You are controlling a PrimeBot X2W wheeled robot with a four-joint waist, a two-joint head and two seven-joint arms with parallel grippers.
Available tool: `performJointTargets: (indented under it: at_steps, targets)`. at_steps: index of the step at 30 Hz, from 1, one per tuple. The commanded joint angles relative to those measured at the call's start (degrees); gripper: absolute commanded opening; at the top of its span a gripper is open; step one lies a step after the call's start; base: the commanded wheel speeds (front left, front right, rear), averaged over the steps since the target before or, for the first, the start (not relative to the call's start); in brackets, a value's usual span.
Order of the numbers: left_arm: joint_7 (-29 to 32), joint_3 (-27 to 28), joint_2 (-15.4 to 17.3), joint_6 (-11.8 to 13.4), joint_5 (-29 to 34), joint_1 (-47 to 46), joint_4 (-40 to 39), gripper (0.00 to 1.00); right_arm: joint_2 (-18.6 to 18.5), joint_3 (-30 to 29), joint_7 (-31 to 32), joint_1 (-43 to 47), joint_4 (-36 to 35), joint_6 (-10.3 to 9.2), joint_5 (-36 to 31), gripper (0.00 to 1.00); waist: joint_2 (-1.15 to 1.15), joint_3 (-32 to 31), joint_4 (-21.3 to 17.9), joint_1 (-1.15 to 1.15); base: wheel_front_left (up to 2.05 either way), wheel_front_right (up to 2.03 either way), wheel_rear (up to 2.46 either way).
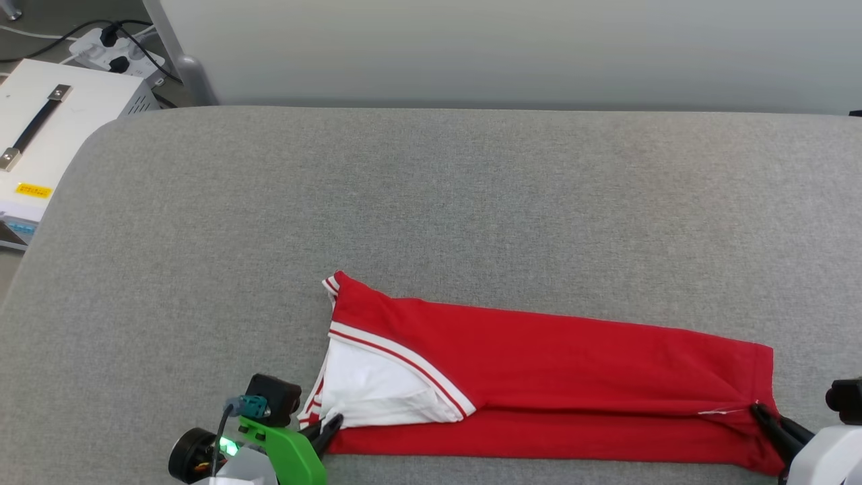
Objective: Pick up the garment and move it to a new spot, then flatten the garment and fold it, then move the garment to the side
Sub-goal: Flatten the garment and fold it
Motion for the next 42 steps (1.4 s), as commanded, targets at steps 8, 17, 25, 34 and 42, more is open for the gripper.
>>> performJointTargets:
  at_steps: [8,17,25,34,42]
  targets:
    - [-5.6,2.0,-3.4,1.4,2.1,0.8,4.3,1.00,2.2,-0.6,-1.2,-0.7,0.5,-0.04,0.0,1.00,0.00,0.0,-0.1,0.01,0.00,0.00,0.00]
    - [-8.2,14.7,-3.6,9.5,11.1,4.1,-0.5,1.00,-0.2,-6.7,0.1,-0.4,-6.8,-0.04,4.4,1.00,0.00,-1.1,-0.1,0.01,0.00,0.00,0.00]
    - [-8.2,31.5,-7.0,13.3,25.1,12.8,-6.0,1.00,-4.9,-8.8,14.8,-0.1,-5.8,-0.04,14.9,1.00,0.00,-0.2,0.9,0.01,0.00,0.00,0.00]
    - [-8.2,48.3,-15.7,12.3,40.0,21.0,-9.2,1.00,-5.2,-6.2,22.1,-4.8,1.7,-0.04,20.5,1.00,0.00,2.7,3.6,0.01,0.00,0.00,0.00]
    - [-8.2,55.2,-22.5,7.2,47.7,23.4,-9.1,1.00,-2.6,-0.7,22.5,-7.4,5.0,-0.04,23.3,1.00,0.00,3.8,5.6,0.01,0.00,0.00,0.00]
